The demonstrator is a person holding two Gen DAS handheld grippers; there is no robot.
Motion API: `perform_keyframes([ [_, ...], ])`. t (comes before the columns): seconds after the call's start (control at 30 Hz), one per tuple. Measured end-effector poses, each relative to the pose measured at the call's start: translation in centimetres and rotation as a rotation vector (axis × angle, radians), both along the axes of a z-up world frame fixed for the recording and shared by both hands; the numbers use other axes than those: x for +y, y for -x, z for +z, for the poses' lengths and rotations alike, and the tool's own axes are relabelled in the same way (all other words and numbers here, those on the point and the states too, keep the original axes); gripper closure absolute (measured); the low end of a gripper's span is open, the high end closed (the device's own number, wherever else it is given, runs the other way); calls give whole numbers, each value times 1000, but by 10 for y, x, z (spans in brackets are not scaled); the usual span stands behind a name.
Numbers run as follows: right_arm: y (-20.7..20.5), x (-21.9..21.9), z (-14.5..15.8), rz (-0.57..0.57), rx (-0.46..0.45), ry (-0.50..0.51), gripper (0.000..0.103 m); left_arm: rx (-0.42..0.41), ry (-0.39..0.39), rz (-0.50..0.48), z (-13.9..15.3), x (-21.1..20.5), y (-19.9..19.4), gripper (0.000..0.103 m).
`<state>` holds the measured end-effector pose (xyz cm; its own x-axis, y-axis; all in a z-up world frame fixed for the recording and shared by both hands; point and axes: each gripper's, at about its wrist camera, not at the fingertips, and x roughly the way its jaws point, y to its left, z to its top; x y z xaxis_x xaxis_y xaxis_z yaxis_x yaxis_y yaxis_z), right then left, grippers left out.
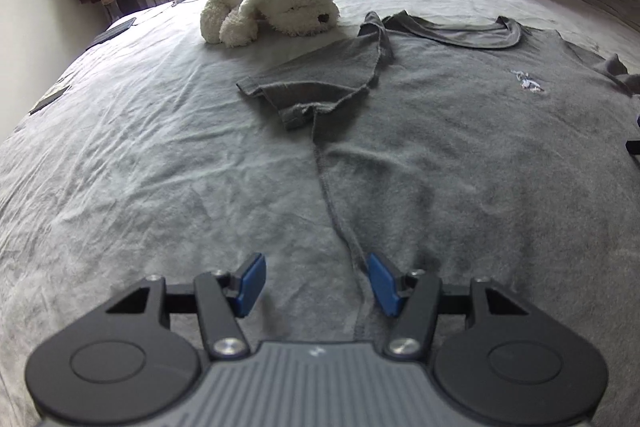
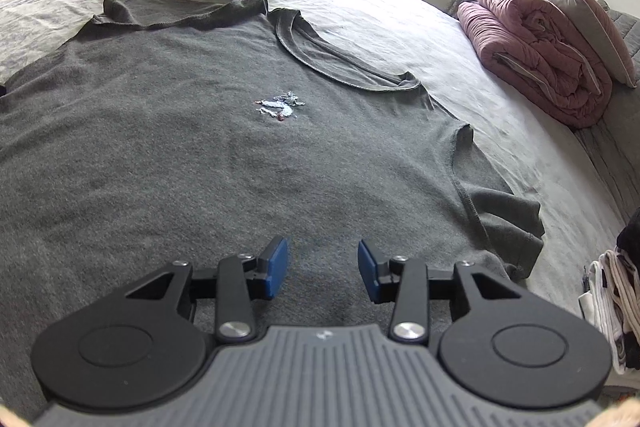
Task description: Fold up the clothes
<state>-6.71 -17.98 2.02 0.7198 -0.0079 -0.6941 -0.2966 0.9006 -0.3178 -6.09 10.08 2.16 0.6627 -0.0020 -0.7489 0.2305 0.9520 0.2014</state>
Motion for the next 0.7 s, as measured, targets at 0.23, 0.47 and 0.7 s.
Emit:
perform_keyframes([
  [0.23,2,1,2,3,-9,-1,59,-11,14,34,6,-2,5,45],
  [0.47,11,7,9,54,-33,-59,58,2,11,56,3,-2,5,45],
  [0.7,13,12,-2,99,52,-85,56,-1,-21,63,-2,-4,6,43],
])
